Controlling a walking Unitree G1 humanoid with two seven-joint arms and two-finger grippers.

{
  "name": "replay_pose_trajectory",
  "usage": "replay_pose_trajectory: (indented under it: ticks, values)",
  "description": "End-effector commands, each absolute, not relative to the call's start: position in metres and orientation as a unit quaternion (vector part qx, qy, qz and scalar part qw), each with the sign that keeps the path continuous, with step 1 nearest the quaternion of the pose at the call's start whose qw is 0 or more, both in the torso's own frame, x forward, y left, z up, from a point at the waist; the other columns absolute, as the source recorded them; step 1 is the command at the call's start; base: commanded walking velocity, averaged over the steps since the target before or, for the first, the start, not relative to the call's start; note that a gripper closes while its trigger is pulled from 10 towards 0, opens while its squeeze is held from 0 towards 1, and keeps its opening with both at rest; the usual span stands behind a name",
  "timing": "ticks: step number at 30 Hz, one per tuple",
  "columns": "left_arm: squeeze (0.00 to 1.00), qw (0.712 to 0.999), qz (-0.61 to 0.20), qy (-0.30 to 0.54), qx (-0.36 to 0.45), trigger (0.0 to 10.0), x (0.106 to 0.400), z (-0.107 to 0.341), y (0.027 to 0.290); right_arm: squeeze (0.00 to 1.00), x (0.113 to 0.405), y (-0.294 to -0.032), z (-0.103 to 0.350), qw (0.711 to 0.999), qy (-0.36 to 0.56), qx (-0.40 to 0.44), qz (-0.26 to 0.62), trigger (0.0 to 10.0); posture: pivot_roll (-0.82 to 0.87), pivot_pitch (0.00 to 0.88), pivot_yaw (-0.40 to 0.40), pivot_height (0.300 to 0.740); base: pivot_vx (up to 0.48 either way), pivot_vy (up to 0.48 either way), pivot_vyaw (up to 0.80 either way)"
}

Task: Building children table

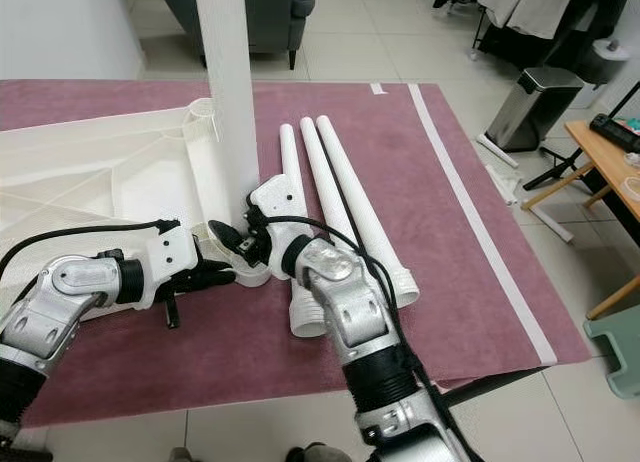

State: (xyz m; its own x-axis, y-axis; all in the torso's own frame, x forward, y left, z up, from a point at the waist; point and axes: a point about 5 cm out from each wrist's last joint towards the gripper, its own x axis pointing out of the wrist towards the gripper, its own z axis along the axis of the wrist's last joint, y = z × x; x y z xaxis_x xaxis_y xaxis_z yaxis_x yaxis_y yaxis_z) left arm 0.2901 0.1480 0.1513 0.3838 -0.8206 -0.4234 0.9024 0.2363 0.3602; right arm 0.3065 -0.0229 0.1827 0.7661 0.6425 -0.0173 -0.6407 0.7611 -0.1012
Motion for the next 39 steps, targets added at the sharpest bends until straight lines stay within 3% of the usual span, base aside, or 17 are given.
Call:
replay_pose_trajectory:
  ticks: [1, 5, 6, 11, 12, 13, 14, 17, 20, 21, 25, 32, 33, 34, 36, 37, 39]
  values:
    - [0.00, 0.750, -0.607, 0.035, 0.262, 0.0, 0.276, 0.155, 0.129, 0.00, 0.314, -0.046, 0.148, 0.969, 0.082, -0.052, 0.229, 0.0, 0.11, 0.093, -0.066, 0.740, 0.000, 0.000, 0.00]
    - [0.00, 0.746, -0.610, 0.037, 0.263, 0.0, 0.275, 0.155, 0.128, 0.00, 0.315, -0.039, 0.152, 0.973, 0.075, -0.029, 0.216, 0.7, 0.12, 0.088, -0.060, 0.740, 0.000, 0.000, 0.00]
    - [0.00, 0.746, -0.611, 0.037, 0.263, 0.0, 0.275, 0.155, 0.128, 0.00, 0.314, -0.037, 0.154, 0.971, 0.074, -0.025, 0.224, 10.0, 0.12, 0.089, -0.059, 0.740, 0.000, 0.000, 0.00]
    - [0.00, 0.745, -0.612, 0.039, 0.265, 0.0, 0.275, 0.156, 0.130, 0.00, 0.312, -0.032, 0.162, 0.959, 0.050, -0.031, 0.276, 10.0, 0.12, 0.087, -0.059, 0.740, 0.000, 0.000, 0.00]
    - [0.00, 0.744, -0.612, 0.039, 0.265, 0.0, 0.274, 0.156, 0.130, 0.62, 0.310, -0.031, 0.166, 0.953, 0.037, -0.039, 0.298, 10.0, 0.12, 0.086, -0.060, 0.740, 0.000, 0.000, 0.00]
    - [0.00, 0.744, -0.612, 0.039, 0.265, 0.0, 0.274, 0.156, 0.130, 0.62, 0.310, -0.031, 0.166, 0.953, 0.037, -0.039, 0.298, 10.0, 0.12, 0.086, -0.060, 0.740, 0.000, 0.000, 0.00]
    - [0.00, 0.744, -0.612, 0.039, 0.266, 0.0, 0.274, 0.156, 0.130, 1.00, 0.306, -0.029, 0.171, 0.941, 0.021, -0.037, 0.337, 10.0, 0.12, 0.086, -0.061, 0.740, 0.000, 0.000, 0.00]
    - [0.00, 0.744, -0.612, 0.038, 0.267, 0.0, 0.274, 0.157, 0.131, 1.00, 0.299, -0.030, 0.178, 0.914, 0.003, -0.039, 0.403, 10.0, 0.12, 0.089, -0.065, 0.740, 0.000, 0.000, 0.00]
    - [0.00, 0.743, -0.612, 0.038, 0.267, 0.0, 0.274, 0.157, 0.131, 0.84, 0.293, -0.031, 0.184, 0.890, -0.013, -0.047, 0.454, 10.0, 0.12, 0.091, -0.065, 0.740, 0.000, 0.000, 0.00]
    - [0.00, 0.742, -0.613, 0.037, 0.268, 0.0, 0.273, 0.157, 0.131, 0.00, 0.289, -0.033, 0.187, 0.864, -0.023, -0.058, 0.499, 10.0, 0.12, 0.093, -0.065, 0.740, 0.000, 0.000, 0.00]
    - [0.00, 0.735, -0.620, 0.037, 0.272, 0.0, 0.268, 0.157, 0.131, 0.00, 0.295, -0.046, 0.190, 0.804, -0.018, -0.104, 0.585, 10.0, 0.12, 0.102, -0.067, 0.740, 0.000, 0.000, 0.00]
    - [0.00, 0.732, -0.623, 0.038, 0.272, 0.0, 0.264, 0.156, 0.131, 0.00, 0.308, -0.050, 0.186, 0.782, 0.008, -0.127, 0.610, 10.0, 0.13, 0.106, -0.073, 0.740, 0.000, 0.000, 0.00]
    - [0.00, 0.732, -0.623, 0.037, 0.271, 0.0, 0.263, 0.156, 0.131, 0.00, 0.316, -0.052, 0.181, 0.774, 0.028, -0.136, 0.617, 5.3, 0.14, 0.109, -0.078, 0.740, 0.000, 0.000, 0.00]
    - [0.00, 0.733, -0.623, 0.037, 0.271, 0.0, 0.262, 0.157, 0.131, 0.00, 0.322, -0.054, 0.176, 0.771, 0.046, -0.138, 0.620, 2.4, 0.15, 0.110, -0.080, 0.740, 0.000, 0.000, 0.00]
    - [0.00, 0.734, -0.622, 0.037, 0.271, 0.0, 0.261, 0.157, 0.131, 0.00, 0.326, -0.055, 0.173, 0.770, 0.056, -0.139, 0.620, 2.4, 0.15, 0.110, -0.080, 0.740, 0.000, 0.000, 0.00]
    - [0.00, 0.735, -0.621, 0.036, 0.271, 0.0, 0.261, 0.158, 0.132, 0.00, 0.327, -0.057, 0.170, 0.766, 0.066, -0.134, 0.626, 0.0, 0.15, 0.109, -0.079, 0.740, 0.000, 0.000, 0.00]
    - [0.00, 0.735, -0.621, 0.036, 0.270, 0.0, 0.260, 0.158, 0.132, 0.00, 0.327, -0.058, 0.169, 0.761, 0.071, -0.127, 0.633, 0.0, 0.15, 0.110, -0.079, 0.740, 0.000, 0.000, 0.00]
